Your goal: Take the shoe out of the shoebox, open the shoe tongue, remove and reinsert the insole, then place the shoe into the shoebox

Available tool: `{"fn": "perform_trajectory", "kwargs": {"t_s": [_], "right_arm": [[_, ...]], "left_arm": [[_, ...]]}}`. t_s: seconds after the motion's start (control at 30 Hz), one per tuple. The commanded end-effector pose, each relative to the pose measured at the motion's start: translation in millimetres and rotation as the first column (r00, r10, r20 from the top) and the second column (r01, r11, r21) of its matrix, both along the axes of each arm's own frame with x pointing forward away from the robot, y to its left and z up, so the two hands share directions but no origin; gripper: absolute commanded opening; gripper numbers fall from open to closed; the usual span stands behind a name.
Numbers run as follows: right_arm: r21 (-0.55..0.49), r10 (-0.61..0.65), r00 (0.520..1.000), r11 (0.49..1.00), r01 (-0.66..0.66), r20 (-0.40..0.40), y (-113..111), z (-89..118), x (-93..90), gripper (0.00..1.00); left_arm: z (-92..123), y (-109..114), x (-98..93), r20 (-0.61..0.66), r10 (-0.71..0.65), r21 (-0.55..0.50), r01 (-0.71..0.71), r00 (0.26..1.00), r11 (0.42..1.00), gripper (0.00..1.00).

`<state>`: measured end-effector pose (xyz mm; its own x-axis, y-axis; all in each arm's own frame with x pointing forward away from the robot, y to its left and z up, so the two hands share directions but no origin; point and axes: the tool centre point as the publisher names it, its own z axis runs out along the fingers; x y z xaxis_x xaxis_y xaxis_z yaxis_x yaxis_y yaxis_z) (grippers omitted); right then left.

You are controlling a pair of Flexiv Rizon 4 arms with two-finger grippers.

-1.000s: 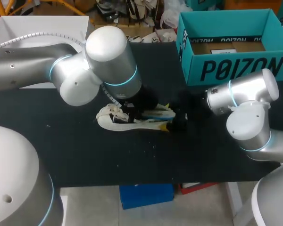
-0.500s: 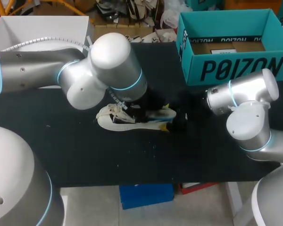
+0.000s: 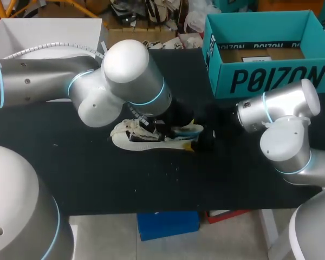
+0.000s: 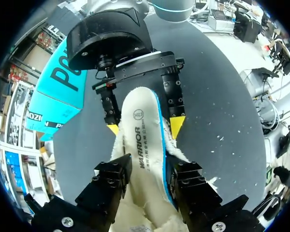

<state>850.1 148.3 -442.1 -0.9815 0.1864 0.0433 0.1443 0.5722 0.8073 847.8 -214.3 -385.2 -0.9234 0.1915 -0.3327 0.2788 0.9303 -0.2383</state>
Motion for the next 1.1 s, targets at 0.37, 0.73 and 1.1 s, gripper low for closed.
{"fn": "perform_trajectory", "kwargs": {"t_s": [0.37, 0.73, 1.1], "right_arm": [[-0.002, -0.001, 1.0, 1.0, 0.001, -0.002, -0.4, -1.2, 1.1, 0.0], [-0.002, -0.001, 1.0, 1.0, 0.001, -0.002, -0.4, -1.2, 1.1, 0.0], [-0.002, -0.001, 1.0, 1.0, 0.001, -0.002, -0.4, -1.2, 1.1, 0.0]], "left_arm": [[-1.2, -11.4, 2.6, 0.002, -0.003, -0.014, 0.003, 1.0, 1.0, 0.09], [22.0, -1.1, -19.1, 0.0, -0.068, -0.052, 0.068, 0.998, 0.996, 0.0], [77.6, 12.9, -48.9, -0.022, -0.157, -0.258, 0.146, 0.987, 0.955, 0.0]]}}
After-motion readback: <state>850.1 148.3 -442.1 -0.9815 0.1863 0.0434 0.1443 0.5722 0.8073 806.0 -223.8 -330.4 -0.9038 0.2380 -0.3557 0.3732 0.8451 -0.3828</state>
